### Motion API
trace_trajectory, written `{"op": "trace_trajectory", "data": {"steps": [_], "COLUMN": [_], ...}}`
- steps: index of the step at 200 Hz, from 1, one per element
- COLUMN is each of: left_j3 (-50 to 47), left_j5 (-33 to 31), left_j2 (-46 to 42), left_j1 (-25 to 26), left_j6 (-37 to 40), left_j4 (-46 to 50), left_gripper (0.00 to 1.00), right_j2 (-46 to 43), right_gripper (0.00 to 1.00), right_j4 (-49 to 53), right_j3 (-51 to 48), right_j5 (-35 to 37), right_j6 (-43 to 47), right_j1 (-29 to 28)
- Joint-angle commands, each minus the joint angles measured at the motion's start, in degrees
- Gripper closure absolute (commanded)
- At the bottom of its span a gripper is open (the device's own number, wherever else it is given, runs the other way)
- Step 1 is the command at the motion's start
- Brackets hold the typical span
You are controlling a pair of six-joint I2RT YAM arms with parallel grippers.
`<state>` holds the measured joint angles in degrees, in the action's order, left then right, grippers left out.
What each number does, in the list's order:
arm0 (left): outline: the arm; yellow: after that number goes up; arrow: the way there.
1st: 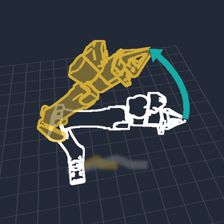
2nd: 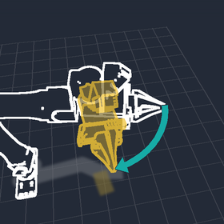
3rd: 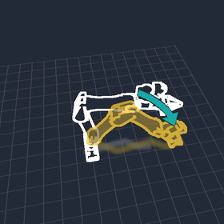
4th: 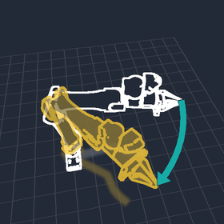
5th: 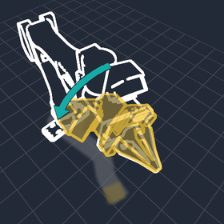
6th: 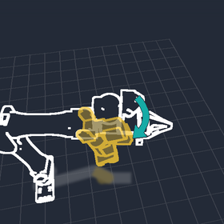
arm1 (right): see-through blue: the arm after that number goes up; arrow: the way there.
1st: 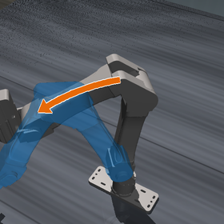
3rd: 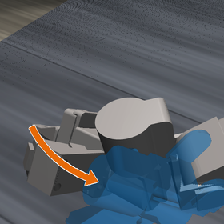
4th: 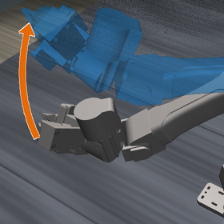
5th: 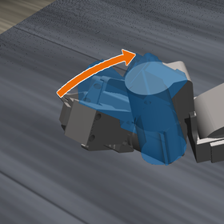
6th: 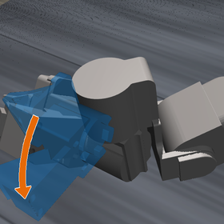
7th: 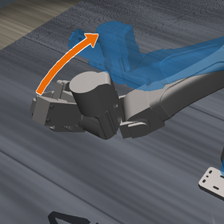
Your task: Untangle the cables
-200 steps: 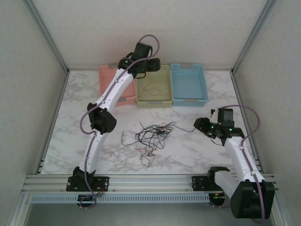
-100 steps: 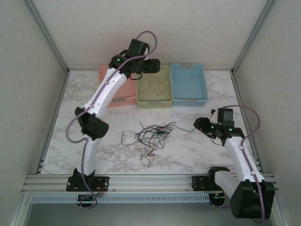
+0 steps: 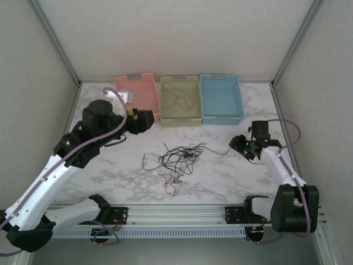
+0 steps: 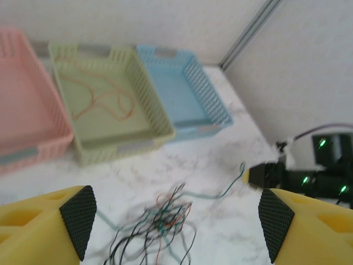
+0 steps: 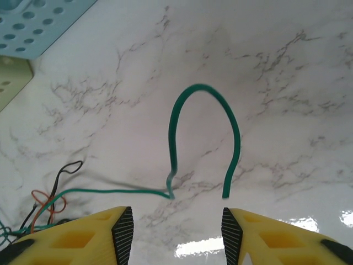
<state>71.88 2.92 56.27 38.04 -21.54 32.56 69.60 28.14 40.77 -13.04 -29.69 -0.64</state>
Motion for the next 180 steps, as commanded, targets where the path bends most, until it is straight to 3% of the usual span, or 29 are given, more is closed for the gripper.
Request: {"op": "trace_trajectory", "data": {"steps": [1,40,92,180], "left_j3": [-4.38,-6.95,-9.67,-12.76], "left_j5": [-0.43,-0.72,0.03,0.19], "left_j2": [-5.21,-11.26,-14.59,-17.81], "left_j1": [-0.07,-0.07,-0.07,-0.07], "left_j6": [-2.57,-2.93,-3.51,-5.29], "left_j4": [2.21,6.55,7.6,9.97], "left_gripper": [0.2,0.2,0.2,0.2], "right_j2": [3.98,11.26,12.4,-7.74], "right_gripper": [0.52,0.62,1.0,1.0], "right_j4": [-3.44,-6.97,-7.51,0.3], "right_j3": [2.4,3.62,3.42,10.66], "right_j5": [1.24,0.28,-0.34,-4.28], "right_j6": [-1.66,-3.39,-2.59,-1.17], "right_j1": [-0.37,-0.84,-1.55,-2.87]}}
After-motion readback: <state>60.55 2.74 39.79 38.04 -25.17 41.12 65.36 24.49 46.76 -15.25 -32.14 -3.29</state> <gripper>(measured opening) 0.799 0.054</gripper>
